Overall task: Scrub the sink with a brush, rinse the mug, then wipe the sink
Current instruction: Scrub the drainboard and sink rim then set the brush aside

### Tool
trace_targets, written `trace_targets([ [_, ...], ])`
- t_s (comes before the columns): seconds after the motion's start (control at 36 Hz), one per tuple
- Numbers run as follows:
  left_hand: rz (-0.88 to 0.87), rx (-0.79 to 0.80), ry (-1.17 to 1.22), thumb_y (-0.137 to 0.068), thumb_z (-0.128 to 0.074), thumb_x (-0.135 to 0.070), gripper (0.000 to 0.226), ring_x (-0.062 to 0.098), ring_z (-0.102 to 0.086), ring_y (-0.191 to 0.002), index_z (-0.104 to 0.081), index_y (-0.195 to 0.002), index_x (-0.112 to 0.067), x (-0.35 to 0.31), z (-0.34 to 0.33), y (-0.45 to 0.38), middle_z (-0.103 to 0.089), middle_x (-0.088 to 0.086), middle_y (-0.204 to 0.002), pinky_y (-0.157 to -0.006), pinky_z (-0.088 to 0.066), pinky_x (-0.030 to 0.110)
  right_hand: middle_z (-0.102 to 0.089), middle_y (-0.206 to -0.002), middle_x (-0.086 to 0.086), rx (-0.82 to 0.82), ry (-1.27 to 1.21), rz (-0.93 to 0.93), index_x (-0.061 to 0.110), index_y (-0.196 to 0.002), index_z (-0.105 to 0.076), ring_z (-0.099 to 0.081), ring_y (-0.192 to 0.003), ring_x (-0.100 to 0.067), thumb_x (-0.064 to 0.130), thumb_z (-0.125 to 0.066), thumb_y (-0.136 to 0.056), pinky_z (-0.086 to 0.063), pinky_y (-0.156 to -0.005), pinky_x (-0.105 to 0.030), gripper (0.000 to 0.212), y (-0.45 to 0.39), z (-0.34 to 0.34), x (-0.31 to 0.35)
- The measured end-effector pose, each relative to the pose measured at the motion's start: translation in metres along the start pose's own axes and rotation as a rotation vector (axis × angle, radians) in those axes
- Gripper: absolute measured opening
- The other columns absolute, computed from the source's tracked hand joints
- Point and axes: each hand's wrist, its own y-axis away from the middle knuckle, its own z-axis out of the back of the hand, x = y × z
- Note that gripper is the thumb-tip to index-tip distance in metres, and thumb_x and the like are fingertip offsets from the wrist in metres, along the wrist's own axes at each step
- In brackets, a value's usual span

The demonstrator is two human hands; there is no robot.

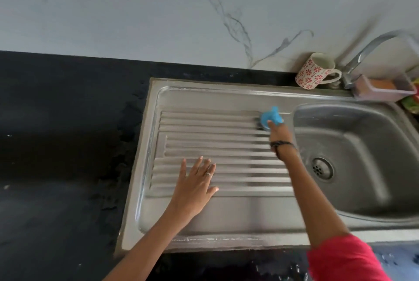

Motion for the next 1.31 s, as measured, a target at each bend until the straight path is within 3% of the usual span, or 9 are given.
trace_targets([
  [0.11, 0.018, -0.068, 0.006, -0.101, -0.026, -0.042, 0.058, 0.015, 0.012, -0.145, -0.006, -0.151, -0.020, -0.015, -0.001, -0.006, 0.000, -0.005, -0.158, -0.106, 0.022, 0.046, -0.054, -0.120, -0.019, -0.074, -0.128, -0.193, -0.002, -0.131, -0.047, -0.052, -0.112, -0.031, 0.030, -0.043, -0.096, -0.038, -0.091, -0.035, 0.048, -0.029, 0.039, -0.030],
  [0.19, 0.012, -0.128, 0.028, -0.100, -0.032, -0.038, 0.055, 0.017, 0.004, -0.146, -0.016, -0.150, -0.019, -0.024, -0.006, -0.014, -0.008, -0.004, -0.158, -0.105, 0.021, 0.046, -0.053, -0.128, -0.019, -0.028, -0.112, -0.081, -0.001, -0.131, -0.047, -0.051, -0.117, -0.032, 0.023, -0.044, -0.096, -0.037, -0.097, -0.036, 0.042, -0.024, 0.015, -0.014],
  [0.28, -0.029, -0.237, -0.001, -0.083, -0.054, -0.037, 0.047, 0.020, -0.043, -0.132, -0.060, -0.125, -0.019, -0.035, -0.010, -0.021, -0.053, 0.000, -0.137, -0.108, -0.011, 0.055, -0.052, -0.130, -0.024, 0.150, -0.059, 0.071, -0.001, -0.130, -0.049, -0.049, -0.120, -0.035, 0.024, -0.041, -0.099, -0.037, -0.101, -0.038, 0.041, 0.002, -0.026, 0.018],
  [0.36, -0.041, -0.263, -0.022, -0.067, -0.058, -0.040, 0.048, 0.018, -0.061, -0.114, -0.070, -0.108, -0.020, -0.048, -0.015, -0.030, -0.067, -0.003, -0.117, -0.104, -0.027, 0.057, -0.054, -0.127, -0.025, 0.322, -0.003, 0.197, -0.002, -0.127, -0.051, -0.051, -0.117, -0.035, 0.027, -0.039, -0.100, -0.039, -0.094, -0.035, 0.042, 0.026, -0.055, 0.046],
  [0.5, -0.013, -0.282, -0.073, -0.068, -0.057, -0.042, 0.048, 0.020, -0.061, -0.112, -0.071, -0.108, -0.020, -0.062, -0.021, -0.038, -0.069, -0.003, -0.112, -0.105, -0.008, 0.056, -0.052, -0.128, -0.024, 0.378, 0.058, 0.228, 0.000, -0.129, -0.049, -0.050, -0.117, -0.035, 0.029, -0.038, -0.100, -0.040, -0.091, -0.034, 0.043, 0.010, -0.031, 0.038],
  [0.69, 0.026, -0.325, -0.114, -0.056, -0.086, -0.043, 0.056, 0.023, -0.062, -0.112, -0.072, -0.105, -0.021, -0.071, -0.026, -0.039, -0.069, -0.003, -0.111, -0.105, 0.000, 0.055, -0.057, -0.115, -0.021, 0.086, -0.118, -0.021, -0.003, -0.127, -0.050, -0.055, -0.105, -0.033, 0.032, -0.042, -0.097, -0.038, -0.080, -0.034, 0.047, -0.057, 0.057, -0.033],
  [1.03, 0.016, -0.278, -0.116, -0.049, -0.084, -0.047, 0.066, 0.019, -0.028, -0.131, -0.070, -0.110, -0.025, -0.063, -0.022, -0.043, -0.069, -0.011, -0.110, -0.103, 0.021, 0.057, -0.052, -0.089, -0.015, 0.108, -0.065, 0.029, -0.002, -0.116, -0.053, -0.051, -0.081, -0.025, 0.036, -0.038, -0.098, -0.040, -0.071, -0.033, 0.045, 0.009, 0.045, -0.085],
  [1.14, 0.058, -0.207, -0.056, -0.076, -0.069, -0.043, 0.064, 0.011, 0.006, -0.137, -0.050, -0.134, -0.027, -0.070, -0.011, -0.043, -0.051, -0.013, -0.137, -0.089, 0.039, 0.054, -0.055, -0.113, -0.024, 0.084, -0.105, 0.019, -0.004, -0.126, -0.051, -0.054, -0.105, -0.033, 0.032, -0.041, -0.098, -0.040, -0.087, -0.036, 0.047, -0.019, 0.056, -0.062],
  [1.31, 0.055, -0.158, -0.045, -0.087, -0.053, -0.045, 0.064, 0.005, 0.023, -0.135, -0.032, -0.145, -0.030, -0.076, -0.007, -0.044, -0.033, -0.016, -0.149, -0.074, 0.047, 0.051, -0.048, -0.072, -0.004, 0.118, -0.306, -0.101, 0.000, -0.124, -0.051, -0.045, -0.061, -0.018, 0.033, -0.047, -0.094, -0.036, -0.057, -0.030, 0.045, -0.066, 0.073, -0.039],
])
